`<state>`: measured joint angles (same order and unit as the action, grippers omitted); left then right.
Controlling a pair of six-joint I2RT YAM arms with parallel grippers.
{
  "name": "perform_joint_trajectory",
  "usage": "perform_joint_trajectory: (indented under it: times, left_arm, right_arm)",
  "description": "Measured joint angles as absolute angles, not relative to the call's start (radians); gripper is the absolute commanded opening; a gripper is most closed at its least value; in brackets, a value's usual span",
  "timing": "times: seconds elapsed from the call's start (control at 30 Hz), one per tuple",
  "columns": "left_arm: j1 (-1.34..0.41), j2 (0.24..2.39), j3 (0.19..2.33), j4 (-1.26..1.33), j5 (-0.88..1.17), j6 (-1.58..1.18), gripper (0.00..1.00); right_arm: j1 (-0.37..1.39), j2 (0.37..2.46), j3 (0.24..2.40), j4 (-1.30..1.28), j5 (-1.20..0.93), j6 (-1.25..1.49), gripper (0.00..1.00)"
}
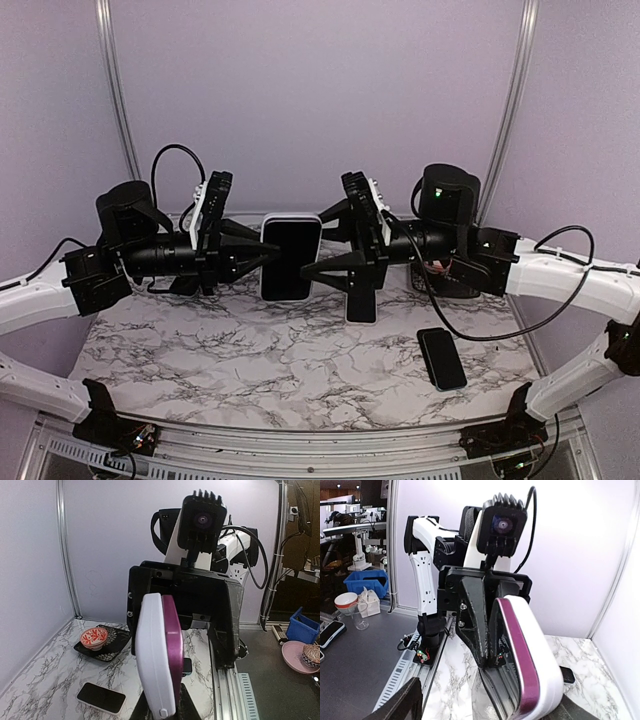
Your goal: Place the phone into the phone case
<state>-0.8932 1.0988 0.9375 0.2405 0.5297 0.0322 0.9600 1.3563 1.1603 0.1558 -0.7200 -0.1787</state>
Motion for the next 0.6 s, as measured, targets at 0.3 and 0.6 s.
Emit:
perform_joint_trajectory:
  times: [0.3,0.6]
  left_arm:
    - [-0.900,1.087,0.921,0.237,0.557,0.099,0.00]
    - [-0.899,1.082,0.907,0.242,0.543,0.097,0.55]
  right_arm:
    - [0.944,1.379,1.174,0.162,-0.747,-0.140,0.00]
    - [0.949,1.372,1.173,0.176,-0.796,-0.144,0.00]
